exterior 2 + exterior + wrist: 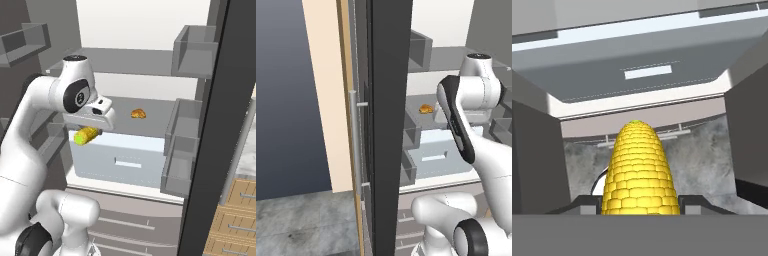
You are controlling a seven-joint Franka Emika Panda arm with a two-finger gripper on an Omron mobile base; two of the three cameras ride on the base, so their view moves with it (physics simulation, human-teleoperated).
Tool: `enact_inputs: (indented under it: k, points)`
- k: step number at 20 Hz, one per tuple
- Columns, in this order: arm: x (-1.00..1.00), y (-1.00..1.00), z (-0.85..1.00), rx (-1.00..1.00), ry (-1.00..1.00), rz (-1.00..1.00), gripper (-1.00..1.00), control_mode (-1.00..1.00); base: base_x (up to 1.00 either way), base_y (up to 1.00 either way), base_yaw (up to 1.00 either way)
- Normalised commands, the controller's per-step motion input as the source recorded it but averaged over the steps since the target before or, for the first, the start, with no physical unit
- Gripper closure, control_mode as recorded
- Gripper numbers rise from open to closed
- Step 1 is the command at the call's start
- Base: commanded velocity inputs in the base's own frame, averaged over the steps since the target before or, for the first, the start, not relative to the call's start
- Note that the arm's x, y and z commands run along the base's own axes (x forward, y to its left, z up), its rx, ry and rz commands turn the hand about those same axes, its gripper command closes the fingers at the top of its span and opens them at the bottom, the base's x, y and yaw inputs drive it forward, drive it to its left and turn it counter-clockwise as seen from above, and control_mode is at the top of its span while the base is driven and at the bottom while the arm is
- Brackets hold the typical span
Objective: Pick corn from the fridge and place it on the plate on the counter.
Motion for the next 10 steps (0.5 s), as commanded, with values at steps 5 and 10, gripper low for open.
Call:
enact_inputs:
  k: [5,10]
  points:
    - [-0.15,0.00,0.42,0.00,0.00,0.00,1.00,-1.00,0.00,0.00,0.00]
    - [-0.31,0.00,0.52,0.00,0.00,0.00,1.00,-1.00,0.00,0.00,0.00]
